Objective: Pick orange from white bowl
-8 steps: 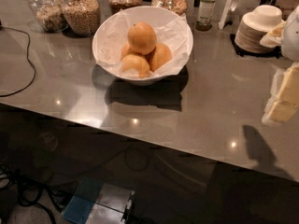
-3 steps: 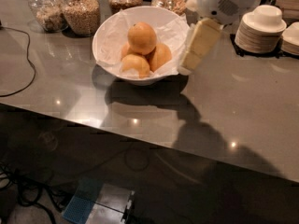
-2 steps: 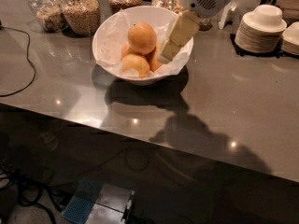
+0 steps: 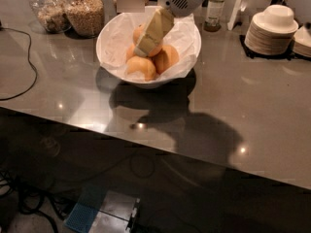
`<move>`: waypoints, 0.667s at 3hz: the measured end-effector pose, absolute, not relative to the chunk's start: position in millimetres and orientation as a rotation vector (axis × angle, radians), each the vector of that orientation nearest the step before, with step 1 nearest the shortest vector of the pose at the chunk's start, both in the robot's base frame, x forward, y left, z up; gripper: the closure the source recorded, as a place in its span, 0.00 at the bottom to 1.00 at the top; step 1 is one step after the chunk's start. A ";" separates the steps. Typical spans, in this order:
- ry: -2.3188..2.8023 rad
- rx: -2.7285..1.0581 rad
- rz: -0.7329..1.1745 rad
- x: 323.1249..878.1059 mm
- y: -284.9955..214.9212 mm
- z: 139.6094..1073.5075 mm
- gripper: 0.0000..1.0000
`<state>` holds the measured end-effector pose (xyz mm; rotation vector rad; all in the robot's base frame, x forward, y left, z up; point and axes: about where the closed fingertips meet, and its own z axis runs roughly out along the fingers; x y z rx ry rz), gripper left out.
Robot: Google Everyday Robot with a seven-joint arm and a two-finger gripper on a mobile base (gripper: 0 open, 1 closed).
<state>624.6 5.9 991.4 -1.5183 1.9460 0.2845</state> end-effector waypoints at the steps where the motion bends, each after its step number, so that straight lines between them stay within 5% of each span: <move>1: 1.928 -1.534 0.392 650.0 41.1 984.8 0.00; 2: 1.928 -1.533 0.393 650.1 41.1 984.7 0.00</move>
Offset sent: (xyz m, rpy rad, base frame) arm 0.0376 0.0510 -0.0064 0.0749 0.0594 0.0645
